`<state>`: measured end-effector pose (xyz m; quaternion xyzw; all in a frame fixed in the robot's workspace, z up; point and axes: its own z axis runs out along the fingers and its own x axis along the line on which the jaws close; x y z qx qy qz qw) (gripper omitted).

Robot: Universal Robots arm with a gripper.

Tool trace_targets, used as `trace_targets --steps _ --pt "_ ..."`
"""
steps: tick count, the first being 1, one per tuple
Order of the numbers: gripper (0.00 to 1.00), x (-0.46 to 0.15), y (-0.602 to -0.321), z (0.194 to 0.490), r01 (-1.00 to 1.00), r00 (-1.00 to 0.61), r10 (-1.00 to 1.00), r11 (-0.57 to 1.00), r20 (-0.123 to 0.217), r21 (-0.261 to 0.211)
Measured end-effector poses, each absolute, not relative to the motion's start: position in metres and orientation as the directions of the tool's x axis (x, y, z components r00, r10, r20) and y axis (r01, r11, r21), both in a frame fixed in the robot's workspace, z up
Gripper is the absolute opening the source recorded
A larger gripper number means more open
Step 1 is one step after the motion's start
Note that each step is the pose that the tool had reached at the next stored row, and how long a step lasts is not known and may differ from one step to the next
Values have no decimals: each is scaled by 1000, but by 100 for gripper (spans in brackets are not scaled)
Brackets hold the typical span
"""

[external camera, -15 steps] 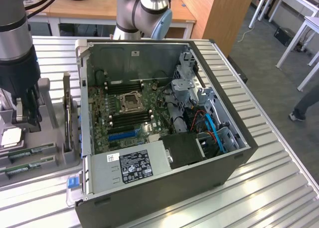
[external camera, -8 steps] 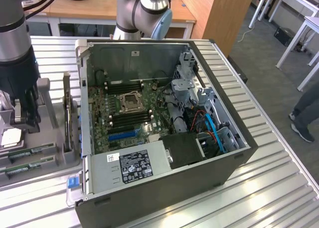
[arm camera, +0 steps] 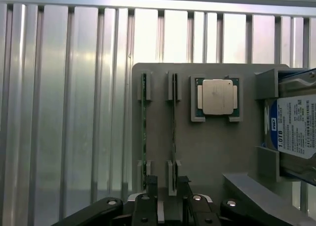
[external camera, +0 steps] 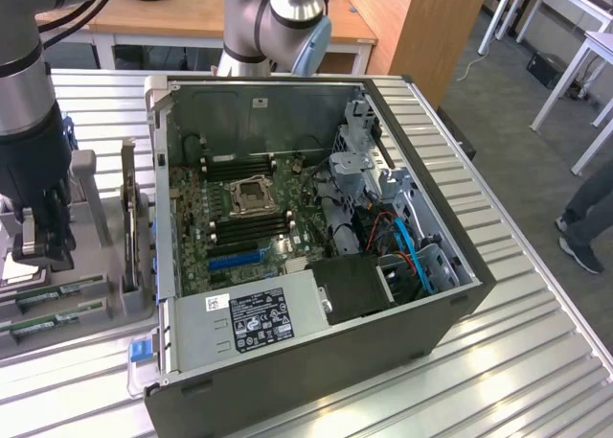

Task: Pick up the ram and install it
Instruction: 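Pick up the ram and move it above insertion slot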

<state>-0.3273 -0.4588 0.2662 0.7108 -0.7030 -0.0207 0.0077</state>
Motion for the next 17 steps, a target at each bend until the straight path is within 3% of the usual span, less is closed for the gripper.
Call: trace_targets --steps 17 --pt "30 -328 -471 259 -999 11 -1000 -11 -19 40"
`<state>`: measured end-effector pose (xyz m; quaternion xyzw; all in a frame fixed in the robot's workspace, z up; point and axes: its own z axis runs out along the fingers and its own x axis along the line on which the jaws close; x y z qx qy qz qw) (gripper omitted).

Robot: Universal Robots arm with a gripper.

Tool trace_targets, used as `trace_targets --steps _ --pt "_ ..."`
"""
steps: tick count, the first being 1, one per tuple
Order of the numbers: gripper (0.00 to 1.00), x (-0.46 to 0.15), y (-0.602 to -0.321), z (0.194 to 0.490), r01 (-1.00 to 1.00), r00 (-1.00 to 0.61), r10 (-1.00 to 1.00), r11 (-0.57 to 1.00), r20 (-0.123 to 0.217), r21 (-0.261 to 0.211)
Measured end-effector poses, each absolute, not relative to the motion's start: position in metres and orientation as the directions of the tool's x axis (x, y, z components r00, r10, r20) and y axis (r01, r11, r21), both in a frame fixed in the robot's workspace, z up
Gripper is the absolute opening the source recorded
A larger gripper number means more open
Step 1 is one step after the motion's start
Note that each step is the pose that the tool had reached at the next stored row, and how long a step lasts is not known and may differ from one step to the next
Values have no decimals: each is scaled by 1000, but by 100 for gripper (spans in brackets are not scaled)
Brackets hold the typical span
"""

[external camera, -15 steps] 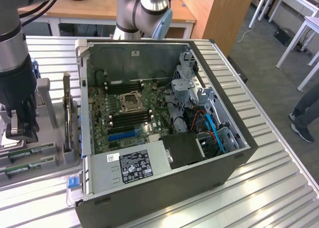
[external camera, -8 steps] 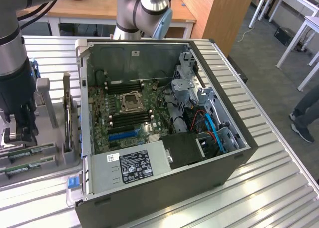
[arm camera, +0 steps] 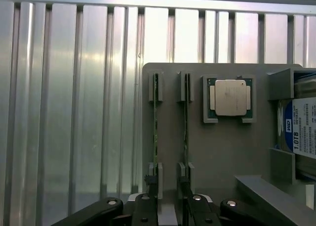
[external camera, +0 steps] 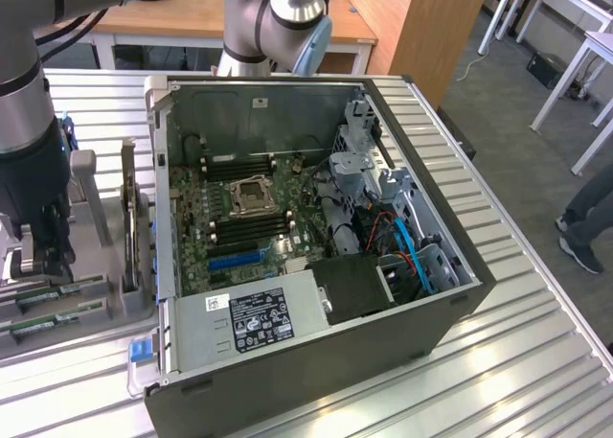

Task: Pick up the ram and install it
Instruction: 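Pick up the ram and move it above insertion slot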

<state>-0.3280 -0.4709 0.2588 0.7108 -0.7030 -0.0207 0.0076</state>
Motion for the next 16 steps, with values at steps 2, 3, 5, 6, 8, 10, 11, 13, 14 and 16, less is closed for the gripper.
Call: trace_targets --steps 2,3,5,6,8,10,11,13,14,16 --pt "30 -328 -471 255 -999 11 -1000 -11 -19 40" --pt "30 -328 -471 254 -999 11 -1000 -11 -19 40" --pt "30 -328 -471 250 -999 11 -1000 -12 -19 40" --pt "30 -328 -471 249 -999 11 -1000 -12 -19 40" --pt "30 -328 -471 248 -999 11 -1000 -11 -19 40" --pt "30 -329 -471 247 -999 11 -1000 -11 -19 40" --pt "30 -330 -471 246 -999 11 -1000 -11 -19 40" --pt "30 -334 -471 246 -999 11 -1000 -11 -19 40" --pt "30 -335 -471 246 -999 11 -1000 -11 -19 40" --pt "30 -336 -471 245 -999 11 -1000 -11 -19 40"
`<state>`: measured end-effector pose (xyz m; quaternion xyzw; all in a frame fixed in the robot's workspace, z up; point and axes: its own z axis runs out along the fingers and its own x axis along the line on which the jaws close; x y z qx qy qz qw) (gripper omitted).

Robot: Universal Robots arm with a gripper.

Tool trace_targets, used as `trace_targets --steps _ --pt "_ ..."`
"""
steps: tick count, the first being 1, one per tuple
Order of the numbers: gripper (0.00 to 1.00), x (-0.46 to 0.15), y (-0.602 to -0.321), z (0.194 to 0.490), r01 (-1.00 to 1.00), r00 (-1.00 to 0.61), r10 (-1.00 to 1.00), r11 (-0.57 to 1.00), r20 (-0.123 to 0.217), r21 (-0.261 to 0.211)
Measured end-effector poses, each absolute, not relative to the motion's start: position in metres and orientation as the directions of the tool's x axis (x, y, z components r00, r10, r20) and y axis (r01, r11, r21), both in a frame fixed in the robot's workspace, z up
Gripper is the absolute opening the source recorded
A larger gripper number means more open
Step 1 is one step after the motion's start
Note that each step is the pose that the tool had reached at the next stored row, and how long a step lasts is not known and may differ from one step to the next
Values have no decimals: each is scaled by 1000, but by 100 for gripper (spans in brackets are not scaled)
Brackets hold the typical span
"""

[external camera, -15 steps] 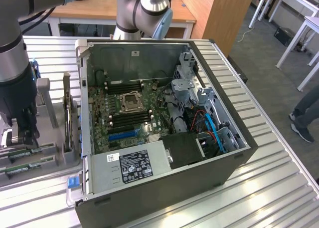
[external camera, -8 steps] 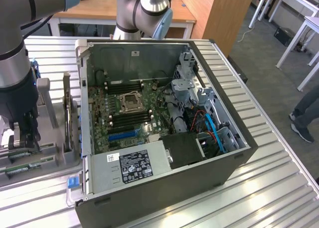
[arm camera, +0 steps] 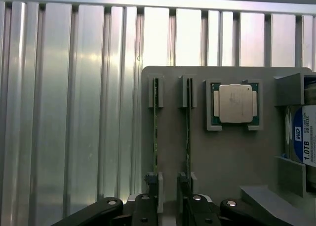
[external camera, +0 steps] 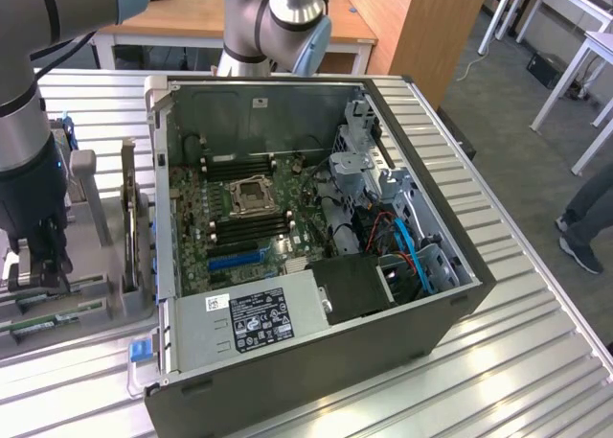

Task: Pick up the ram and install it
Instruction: 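Pick up the ram and move it above insertion slot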

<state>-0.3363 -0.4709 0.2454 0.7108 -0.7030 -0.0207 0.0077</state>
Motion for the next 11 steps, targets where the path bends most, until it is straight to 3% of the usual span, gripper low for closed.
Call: trace_targets --steps 11 --pt "30 -337 -477 245 -999 11 -1000 -11 -19 40"
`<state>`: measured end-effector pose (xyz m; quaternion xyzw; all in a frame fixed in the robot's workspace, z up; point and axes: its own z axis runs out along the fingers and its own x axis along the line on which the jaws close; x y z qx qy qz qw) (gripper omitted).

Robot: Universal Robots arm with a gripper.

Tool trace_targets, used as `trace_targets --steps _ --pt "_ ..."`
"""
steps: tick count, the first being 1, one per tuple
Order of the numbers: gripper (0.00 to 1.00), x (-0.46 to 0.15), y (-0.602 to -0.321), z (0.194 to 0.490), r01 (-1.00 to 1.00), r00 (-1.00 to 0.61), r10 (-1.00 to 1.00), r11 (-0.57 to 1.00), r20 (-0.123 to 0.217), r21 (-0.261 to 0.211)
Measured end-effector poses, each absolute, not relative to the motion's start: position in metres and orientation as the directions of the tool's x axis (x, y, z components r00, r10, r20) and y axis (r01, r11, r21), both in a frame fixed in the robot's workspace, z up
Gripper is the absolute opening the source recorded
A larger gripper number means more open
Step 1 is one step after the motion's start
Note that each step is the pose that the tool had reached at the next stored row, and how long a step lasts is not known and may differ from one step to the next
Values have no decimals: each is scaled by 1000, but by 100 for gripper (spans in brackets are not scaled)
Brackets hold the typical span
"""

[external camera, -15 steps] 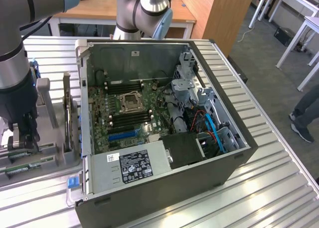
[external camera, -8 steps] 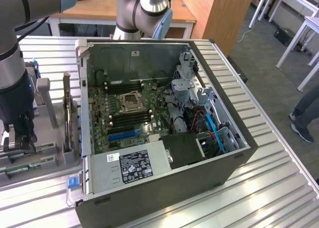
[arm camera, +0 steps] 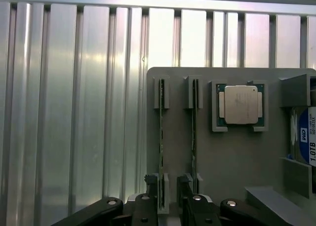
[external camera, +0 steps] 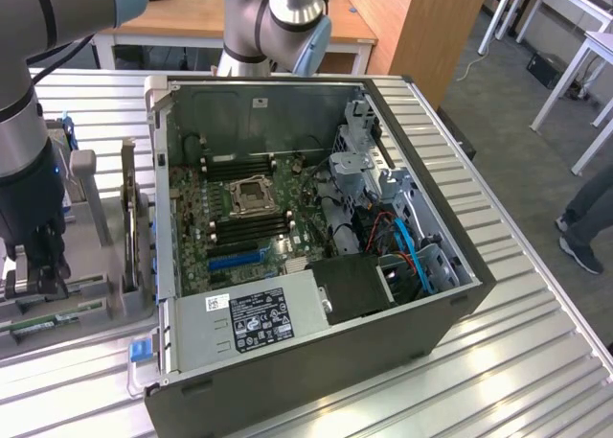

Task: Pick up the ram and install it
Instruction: 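Pick up the ram and move it above insertion slot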

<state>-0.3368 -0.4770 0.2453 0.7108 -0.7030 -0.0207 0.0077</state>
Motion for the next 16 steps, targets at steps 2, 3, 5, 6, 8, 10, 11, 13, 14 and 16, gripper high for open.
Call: trace_targets --steps 2,3,5,6,8,10,11,13,14,16 --pt "30 -337 -477 244 -999 11 -1000 -11 -19 40" --pt "30 -337 -477 243 -999 11 -1000 -11 -19 40" --pt "30 -337 -477 240 -999 11 -1000 -11 -19 40" --pt "30 -337 -477 239 -999 11 -1000 -11 -19 40" --pt "30 -337 -477 236 -999 11 -1000 -11 -19 40" --pt "30 -337 -477 233 -999 11 -1000 -11 -19 40" --pt "30 -337 -477 232 -999 11 -1000 -11 -19 40" --pt "30 -337 -477 229 -999 11 -1000 -11 -19 40" --pt "30 -337 -477 228 -999 11 -1000 -11 -19 40" --pt "30 -337 -477 226 -999 11 -1000 -12 -19 40"
